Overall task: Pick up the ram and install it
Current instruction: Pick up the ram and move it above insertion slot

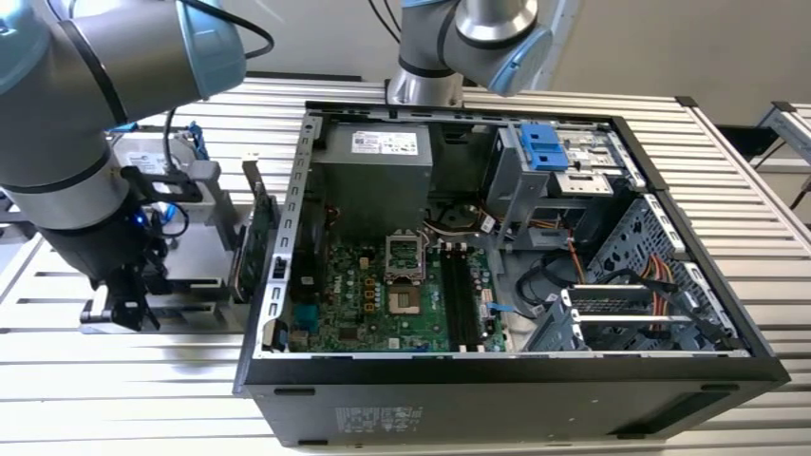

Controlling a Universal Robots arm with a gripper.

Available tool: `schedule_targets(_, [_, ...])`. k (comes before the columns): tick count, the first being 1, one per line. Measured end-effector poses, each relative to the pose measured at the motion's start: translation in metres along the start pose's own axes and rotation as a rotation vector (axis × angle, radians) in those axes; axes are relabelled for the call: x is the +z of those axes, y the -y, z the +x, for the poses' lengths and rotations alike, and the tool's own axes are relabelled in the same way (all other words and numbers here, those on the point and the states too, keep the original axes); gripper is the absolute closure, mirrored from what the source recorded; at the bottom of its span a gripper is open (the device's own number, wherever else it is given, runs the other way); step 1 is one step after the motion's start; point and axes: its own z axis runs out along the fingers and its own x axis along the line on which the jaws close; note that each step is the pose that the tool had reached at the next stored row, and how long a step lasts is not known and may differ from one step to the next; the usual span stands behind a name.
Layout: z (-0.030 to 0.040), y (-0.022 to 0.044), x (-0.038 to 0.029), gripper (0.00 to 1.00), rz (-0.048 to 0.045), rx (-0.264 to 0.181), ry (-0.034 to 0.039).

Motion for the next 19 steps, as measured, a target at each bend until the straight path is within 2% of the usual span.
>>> schedule_targets(10, [-0.0002, 0.0001, 0.0048, 0.00, -0.0003, 0.011, 0.0003])
schedule_targets(19, [0.0003, 0.0001, 0.0053, 0.00, -0.0001, 0.011, 0.0004])
